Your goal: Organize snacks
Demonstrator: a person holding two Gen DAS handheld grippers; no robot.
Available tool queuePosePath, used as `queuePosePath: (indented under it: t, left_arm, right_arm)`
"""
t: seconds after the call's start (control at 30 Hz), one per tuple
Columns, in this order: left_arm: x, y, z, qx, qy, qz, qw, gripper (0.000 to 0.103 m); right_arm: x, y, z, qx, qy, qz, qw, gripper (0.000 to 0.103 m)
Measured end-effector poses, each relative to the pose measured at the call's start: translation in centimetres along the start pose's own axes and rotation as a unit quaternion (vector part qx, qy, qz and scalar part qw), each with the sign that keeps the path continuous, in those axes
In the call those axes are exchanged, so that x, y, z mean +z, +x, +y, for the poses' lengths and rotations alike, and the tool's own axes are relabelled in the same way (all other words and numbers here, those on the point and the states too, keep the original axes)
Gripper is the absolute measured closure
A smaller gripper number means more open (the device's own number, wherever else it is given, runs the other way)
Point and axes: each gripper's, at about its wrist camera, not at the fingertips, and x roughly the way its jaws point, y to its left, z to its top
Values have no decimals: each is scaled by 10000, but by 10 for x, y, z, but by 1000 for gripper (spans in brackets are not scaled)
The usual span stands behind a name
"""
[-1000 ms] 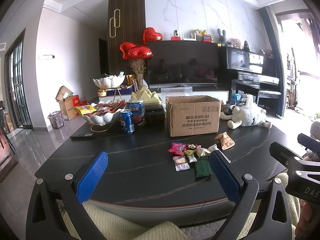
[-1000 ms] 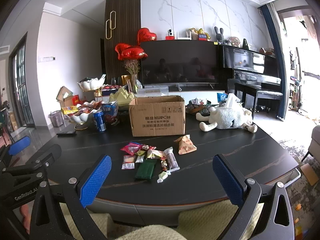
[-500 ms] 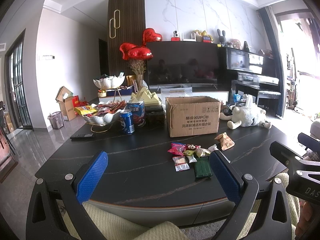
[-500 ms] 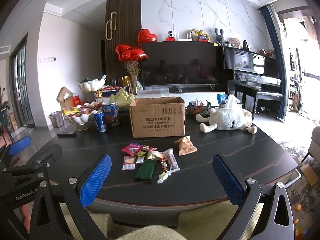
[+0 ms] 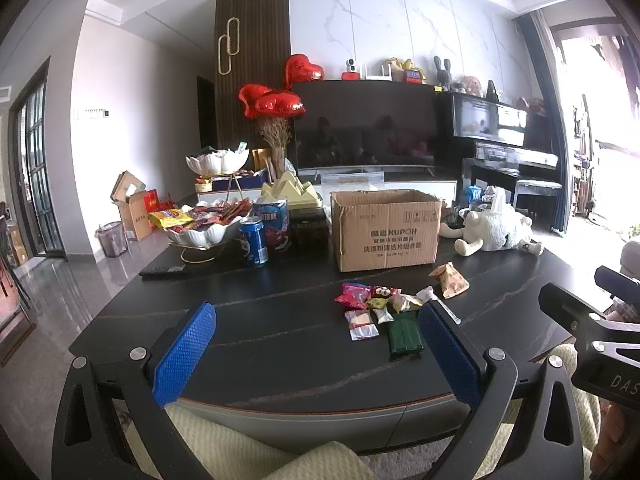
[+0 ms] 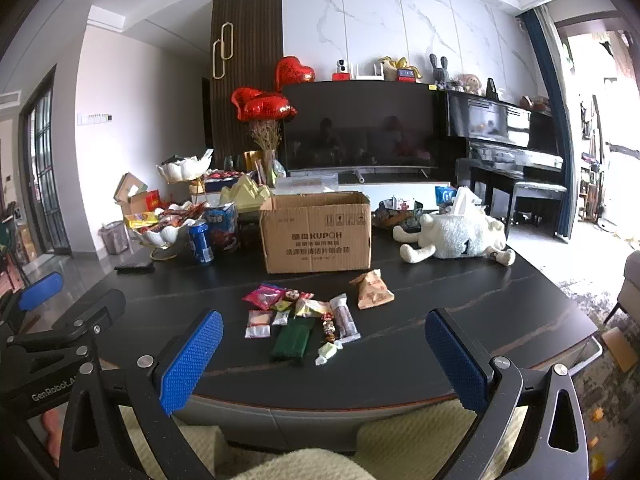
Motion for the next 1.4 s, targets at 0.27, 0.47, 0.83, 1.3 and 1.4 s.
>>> queuePosePath:
  t: [0.27,0.47,0.83,1.3,1.4]
  left_arm:
    - [3,-3,-6,-32,55,32,10000,0]
    - [1,9,-11,-49,107,174,9998,0]
    - [2,71,-19,-103,216,645,9976,0]
    - [2,145,-29,-234,197,1055,9939,17]
    - [-2,164,-30,-265,143,1219,9921,20]
  right_arm:
    - [8,6,-2,45,46,157,9999,0]
    - [4,32,-13,68,140,329,9993,0]
    - [-7,96,-23,148,156,790,9966,2]
    - [-8,169,-21,461,-2,1223,9914,24]
    - [-10,187,-18,530,-81,1320,9898,31]
